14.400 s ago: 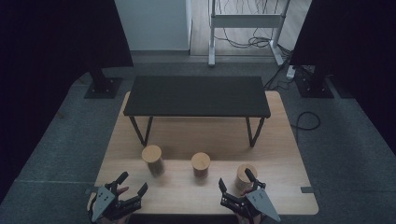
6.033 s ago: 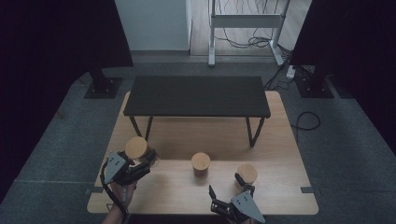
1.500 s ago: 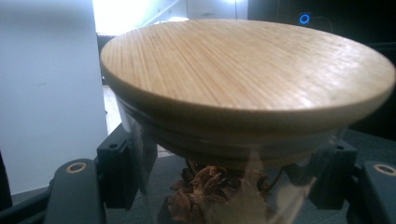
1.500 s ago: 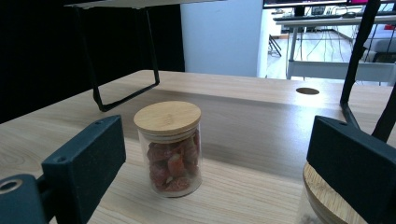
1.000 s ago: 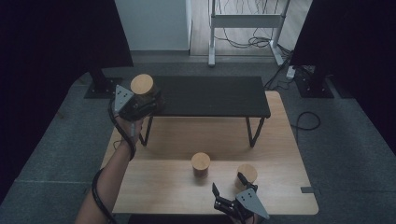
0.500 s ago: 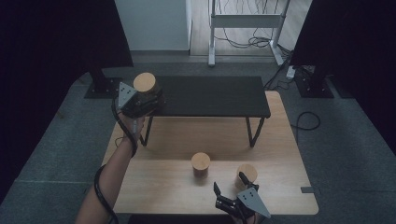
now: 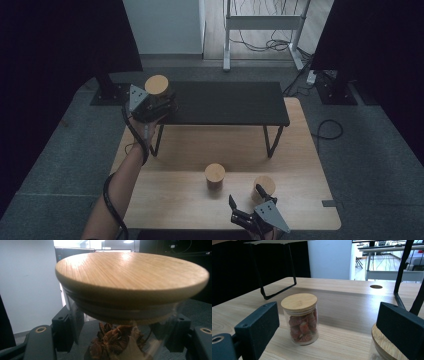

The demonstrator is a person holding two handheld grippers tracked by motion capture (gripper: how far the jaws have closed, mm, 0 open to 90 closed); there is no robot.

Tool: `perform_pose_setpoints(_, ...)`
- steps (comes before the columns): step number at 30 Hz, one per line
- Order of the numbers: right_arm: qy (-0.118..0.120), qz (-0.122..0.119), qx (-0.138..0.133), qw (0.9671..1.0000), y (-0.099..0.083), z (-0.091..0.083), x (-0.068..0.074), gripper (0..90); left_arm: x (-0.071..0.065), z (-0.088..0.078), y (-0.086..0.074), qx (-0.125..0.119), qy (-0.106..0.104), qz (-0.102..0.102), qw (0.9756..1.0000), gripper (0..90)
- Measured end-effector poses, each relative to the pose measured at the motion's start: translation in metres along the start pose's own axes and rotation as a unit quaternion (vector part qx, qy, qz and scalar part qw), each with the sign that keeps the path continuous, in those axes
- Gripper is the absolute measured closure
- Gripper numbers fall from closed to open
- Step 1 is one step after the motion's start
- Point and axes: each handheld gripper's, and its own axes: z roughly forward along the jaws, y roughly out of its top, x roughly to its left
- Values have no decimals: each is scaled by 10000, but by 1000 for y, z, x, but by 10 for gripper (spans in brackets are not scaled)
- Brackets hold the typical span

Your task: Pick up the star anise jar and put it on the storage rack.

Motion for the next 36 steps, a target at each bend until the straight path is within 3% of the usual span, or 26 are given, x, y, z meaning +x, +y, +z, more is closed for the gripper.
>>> perform_pose_setpoints(16, 17, -31, -26, 10000, 0, -1, 1, 38, -4, 16, 4, 186, 110, -55, 9998, 265)
perform_pose_setpoints(33, 33, -46, -39, 10000, 0, -2, 1, 38, -5, 16, 8, 280, 135, -26, 9995, 262)
perform_pose_setpoints(36, 33, -39, -42, 10000, 0, -2, 1, 38, -9, 16, 11, 304, 253, 59, 9992, 208)
